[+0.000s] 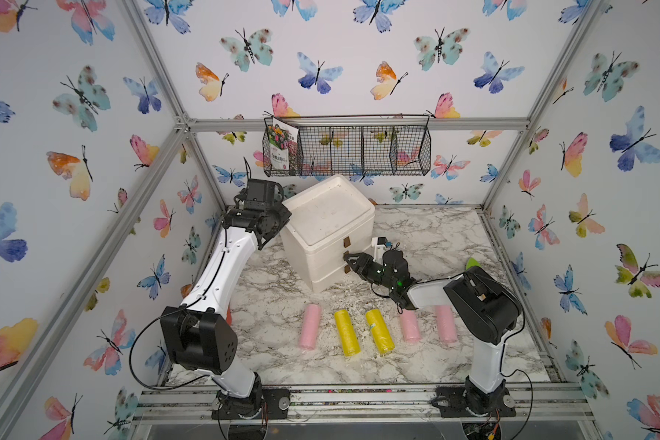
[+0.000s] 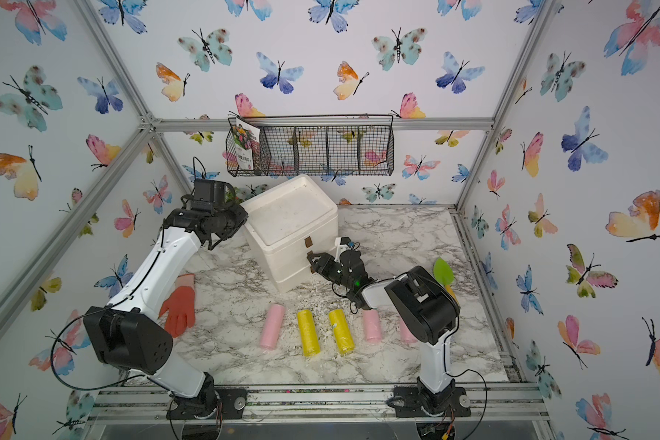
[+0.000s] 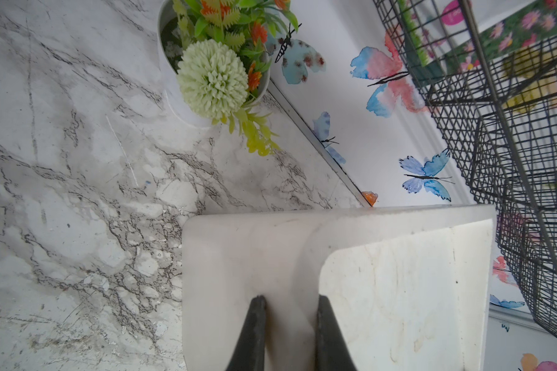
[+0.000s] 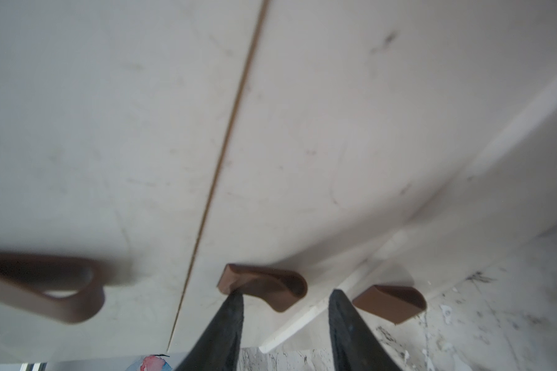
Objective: Sort the rolls of trash bags by color and place them into the drawer
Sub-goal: Open the drawer in the storage box.
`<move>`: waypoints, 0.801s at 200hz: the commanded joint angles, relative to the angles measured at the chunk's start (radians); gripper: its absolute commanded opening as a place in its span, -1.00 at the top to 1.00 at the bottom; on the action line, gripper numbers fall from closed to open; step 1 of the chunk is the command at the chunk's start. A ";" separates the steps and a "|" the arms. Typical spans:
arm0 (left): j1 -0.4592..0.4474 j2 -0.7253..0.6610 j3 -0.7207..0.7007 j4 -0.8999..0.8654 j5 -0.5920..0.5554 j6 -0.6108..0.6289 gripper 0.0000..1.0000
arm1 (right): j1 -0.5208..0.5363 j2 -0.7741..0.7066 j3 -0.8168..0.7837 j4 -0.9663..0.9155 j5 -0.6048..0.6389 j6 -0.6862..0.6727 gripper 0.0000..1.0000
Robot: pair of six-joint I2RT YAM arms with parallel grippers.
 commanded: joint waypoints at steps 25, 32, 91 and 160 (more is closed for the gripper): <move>-0.016 0.070 -0.016 0.012 0.117 -0.034 1.00 | -0.008 0.038 -0.029 0.200 -0.013 0.041 0.14; -0.016 0.071 -0.015 0.012 0.115 -0.034 1.00 | -0.009 0.041 -0.032 0.217 -0.011 0.048 0.16; -0.016 0.073 -0.011 0.010 0.120 -0.035 1.00 | -0.010 0.060 -0.031 0.243 -0.015 0.066 0.26; -0.016 0.073 -0.008 0.008 0.119 -0.037 1.00 | -0.010 0.071 -0.036 0.251 -0.009 0.078 0.46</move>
